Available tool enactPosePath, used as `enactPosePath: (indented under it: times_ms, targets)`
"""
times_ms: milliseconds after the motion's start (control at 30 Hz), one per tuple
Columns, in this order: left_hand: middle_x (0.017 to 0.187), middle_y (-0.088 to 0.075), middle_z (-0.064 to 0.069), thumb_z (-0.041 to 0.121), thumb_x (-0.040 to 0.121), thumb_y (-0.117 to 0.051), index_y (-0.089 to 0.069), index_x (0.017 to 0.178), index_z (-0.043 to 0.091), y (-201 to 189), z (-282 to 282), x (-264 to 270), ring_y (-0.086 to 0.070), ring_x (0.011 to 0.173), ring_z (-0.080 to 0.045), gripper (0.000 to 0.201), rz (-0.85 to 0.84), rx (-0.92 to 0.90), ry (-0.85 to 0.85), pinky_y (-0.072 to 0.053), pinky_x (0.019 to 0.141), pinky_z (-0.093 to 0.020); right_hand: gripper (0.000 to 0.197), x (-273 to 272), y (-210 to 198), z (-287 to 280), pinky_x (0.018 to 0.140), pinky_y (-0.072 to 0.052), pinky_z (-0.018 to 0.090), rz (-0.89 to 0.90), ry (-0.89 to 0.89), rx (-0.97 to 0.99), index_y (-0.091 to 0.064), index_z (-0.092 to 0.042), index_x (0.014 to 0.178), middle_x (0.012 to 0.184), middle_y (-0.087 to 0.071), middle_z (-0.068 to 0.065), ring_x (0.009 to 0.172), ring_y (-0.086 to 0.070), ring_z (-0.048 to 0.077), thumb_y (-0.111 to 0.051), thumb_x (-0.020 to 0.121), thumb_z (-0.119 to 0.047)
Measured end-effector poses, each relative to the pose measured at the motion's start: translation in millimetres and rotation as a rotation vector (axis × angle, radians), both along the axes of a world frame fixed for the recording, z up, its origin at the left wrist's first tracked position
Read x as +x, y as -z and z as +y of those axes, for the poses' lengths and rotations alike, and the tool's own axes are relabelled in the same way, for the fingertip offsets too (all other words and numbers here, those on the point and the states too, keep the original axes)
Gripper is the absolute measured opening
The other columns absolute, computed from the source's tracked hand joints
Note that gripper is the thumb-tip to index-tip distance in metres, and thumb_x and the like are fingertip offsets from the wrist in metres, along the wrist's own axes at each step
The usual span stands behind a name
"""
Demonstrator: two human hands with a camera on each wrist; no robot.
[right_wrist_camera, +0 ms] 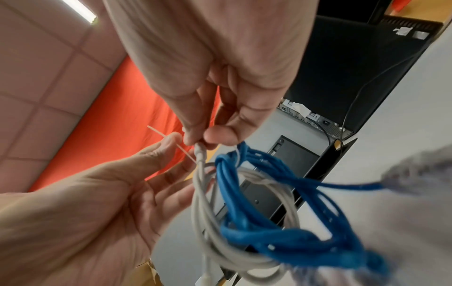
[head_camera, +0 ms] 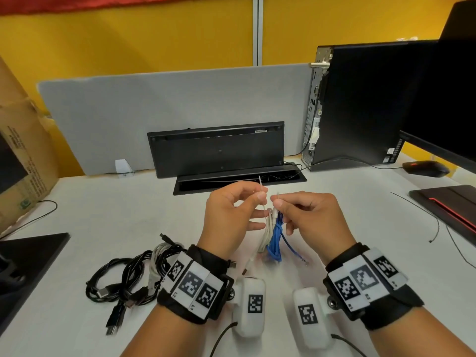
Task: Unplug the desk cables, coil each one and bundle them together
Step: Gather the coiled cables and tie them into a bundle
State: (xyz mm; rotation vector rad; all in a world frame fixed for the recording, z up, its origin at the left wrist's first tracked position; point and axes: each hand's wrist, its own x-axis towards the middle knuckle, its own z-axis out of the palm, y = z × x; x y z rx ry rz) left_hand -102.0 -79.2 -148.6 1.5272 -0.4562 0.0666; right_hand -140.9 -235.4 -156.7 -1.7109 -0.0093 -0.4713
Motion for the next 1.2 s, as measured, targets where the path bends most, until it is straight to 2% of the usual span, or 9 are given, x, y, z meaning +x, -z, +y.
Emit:
enactPosePath:
  times_ms: [100, 233, 533, 600, 700, 833, 933, 1033, 1200]
  targets:
    - [0.086, -0.073, -0.003, 0.010, 0.091, -0.063, -0.072, 0.090, 0.018, 0.8, -0.8, -1.2, -0.074, 0.073, -0.020, 0.012, -0.024, 0.020, 0.007, -0.061, 0.058, -0.035, 0.015, 0.2, 0.4, 3.0, 0.057, -0.048, 0.019, -0.053, -0.013, -0.093, -0.079, -0.026, 0.086, 0.075, -0.072, -0.008, 0.056, -0.059, 0.002, -0.072, 0.084, -0.014]
    - [0.092, -0.072, -0.006, 0.012, 0.091, -0.065, -0.073, 0.091, 0.016, 0.8, -0.4, -2.5, -0.074, 0.075, -0.022, 0.009, -0.023, 0.033, 0.004, -0.061, 0.060, -0.038, 0.012, 2.6, 1.4, 3.2, 0.067, -0.050, 0.018, -0.105, -0.007, -0.204, -0.079, -0.025, 0.088, 0.080, -0.071, -0.007, 0.071, -0.061, 0.006, -0.073, 0.083, -0.015]
    - [0.092, -0.071, -0.013, 0.011, 0.091, -0.065, -0.073, 0.100, 0.012, -12.7, 3.2, -7.3, -0.073, 0.081, -0.025, 0.013, -0.051, 0.115, 0.003, -0.061, 0.069, -0.046, 0.027, 5.1, 0.7, 9.2, 0.065, -0.040, 0.010, -0.214, -0.022, -0.320, -0.071, -0.040, 0.082, 0.084, -0.070, -0.015, 0.075, -0.059, 0.001, -0.070, 0.086, -0.013]
    - [0.089, -0.071, -0.008, 0.015, 0.091, -0.065, -0.073, 0.102, 0.014, -19.4, 9.2, -6.1, -0.071, 0.083, -0.021, 0.013, -0.112, 0.246, -0.003, -0.061, 0.071, -0.042, 0.026, 4.7, -0.1, 7.2, 0.067, -0.041, 0.014, -0.214, 0.010, -0.369, -0.071, -0.042, 0.082, 0.085, -0.069, -0.021, 0.079, -0.060, 0.002, -0.071, 0.085, -0.016]
    - [0.081, -0.070, 0.008, 0.020, 0.090, -0.067, -0.074, 0.095, 0.016, -35.4, 28.6, -2.4, -0.068, 0.079, -0.010, 0.010, -0.181, 0.466, 0.003, -0.059, 0.070, -0.028, 0.019, 3.9, -2.2, 6.0, 0.063, -0.039, 0.006, -0.193, 0.027, -0.401, -0.072, -0.039, 0.082, 0.078, -0.066, -0.029, 0.072, -0.056, -0.003, -0.071, 0.084, -0.020]
    - [0.077, -0.071, 0.004, 0.022, 0.088, -0.069, -0.075, 0.087, 0.015, -55.2, 61.1, 4.2, -0.070, 0.070, -0.010, 0.010, -0.149, 0.807, -0.026, -0.060, 0.061, -0.028, 0.011, 0.9, -1.3, 14.7, 0.060, -0.038, 0.001, -0.131, 0.010, -0.404, -0.075, -0.036, 0.083, 0.075, -0.064, -0.032, 0.065, -0.054, -0.001, -0.071, 0.083, -0.026]
    - [0.074, -0.072, 0.001, 0.027, 0.087, -0.070, -0.074, 0.080, 0.013, -56.7, 81.4, 5.8, -0.071, 0.069, -0.014, 0.017, -0.056, 1.168, -0.013, -0.060, 0.058, -0.027, 0.010, -4.0, -1.3, 21.5, 0.060, -0.039, 0.000, -0.093, -0.024, -0.399, -0.076, -0.032, 0.086, 0.079, -0.065, -0.029, 0.065, -0.054, -0.003, -0.070, 0.084, -0.025]
    - [0.068, -0.070, 0.002, 0.034, 0.084, -0.071, -0.073, 0.075, 0.011, -47.0, 90.7, 3.4, -0.070, 0.068, -0.018, 0.025, 0.014, 1.441, -0.041, -0.058, 0.063, -0.030, 0.010, -8.7, -2.3, 24.5, 0.061, -0.038, 0.005, -0.084, -0.059, -0.402, -0.078, -0.024, 0.091, 0.080, -0.065, -0.025, 0.068, -0.052, -0.020, -0.070, 0.086, -0.022]
    - [0.066, -0.062, 0.002, 0.049, 0.068, -0.080, -0.056, 0.065, 0.017, -21.7, 83.4, -7.5, -0.060, 0.061, -0.018, 0.039, 0.059, 1.721, -0.004, -0.045, 0.052, -0.026, 0.012, -14.0, -1.6, 28.5, 0.065, -0.034, 0.009, -0.059, -0.071, -0.404, -0.077, -0.021, 0.094, 0.088, -0.068, -0.015, 0.070, -0.049, -0.026, -0.068, 0.087, -0.022]
